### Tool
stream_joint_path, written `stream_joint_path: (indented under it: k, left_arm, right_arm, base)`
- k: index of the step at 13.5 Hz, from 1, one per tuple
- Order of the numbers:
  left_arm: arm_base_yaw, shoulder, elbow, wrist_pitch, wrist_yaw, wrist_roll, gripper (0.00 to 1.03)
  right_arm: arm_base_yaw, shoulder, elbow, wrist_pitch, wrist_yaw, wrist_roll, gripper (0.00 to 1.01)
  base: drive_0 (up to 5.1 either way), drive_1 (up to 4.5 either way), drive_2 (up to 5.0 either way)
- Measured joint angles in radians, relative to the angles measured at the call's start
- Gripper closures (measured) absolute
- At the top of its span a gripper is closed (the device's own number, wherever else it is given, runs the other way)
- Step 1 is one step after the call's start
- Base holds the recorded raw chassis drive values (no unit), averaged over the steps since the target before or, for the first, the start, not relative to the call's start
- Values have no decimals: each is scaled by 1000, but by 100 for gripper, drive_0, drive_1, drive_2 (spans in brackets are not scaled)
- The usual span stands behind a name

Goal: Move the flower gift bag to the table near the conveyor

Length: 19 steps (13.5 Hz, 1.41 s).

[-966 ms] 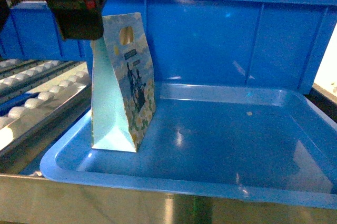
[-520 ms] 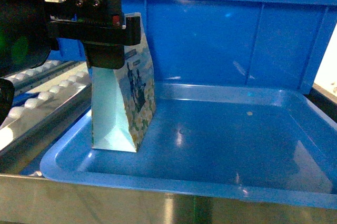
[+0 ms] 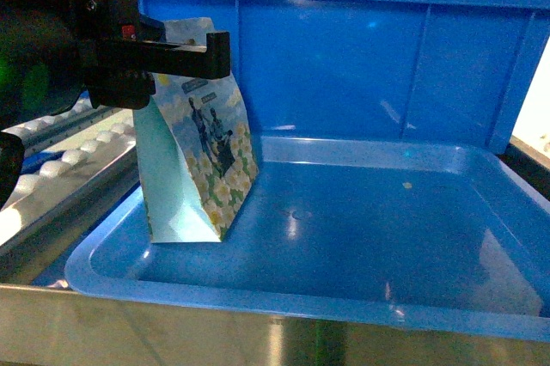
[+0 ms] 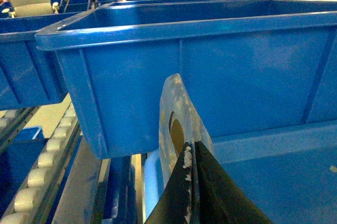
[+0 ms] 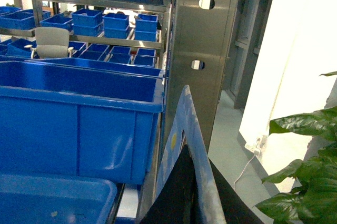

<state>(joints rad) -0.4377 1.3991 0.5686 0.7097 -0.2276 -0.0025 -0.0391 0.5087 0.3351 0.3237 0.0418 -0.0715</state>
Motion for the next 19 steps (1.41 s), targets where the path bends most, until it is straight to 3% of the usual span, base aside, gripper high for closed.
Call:
stream_joint_path:
  k: [4, 9, 12, 15, 19]
  left_arm:
    - [12, -16, 0, 14, -2, 11, 101]
    - [66, -258, -22, 16, -32, 112, 101]
    - [68, -326, -43, -24, -42, 124, 101]
    - [69, -544, -110, -139, -69, 143, 101]
    - [70, -538, -110, -138, -68, 143, 101]
  right_arm:
    - [0, 0, 0, 0, 0, 0, 99]
    - [0, 0, 0, 0, 0, 0, 99]
    - [0, 0, 0, 0, 0, 0, 99]
    - [0, 0, 0, 0, 0, 0, 99]
    - [1, 0, 0, 1, 3, 0, 99]
  base:
    - [0, 0, 0]
    - [0, 0, 0]
    - [0, 0, 0]
    - [0, 0, 0]
    - [-302, -36, 343]
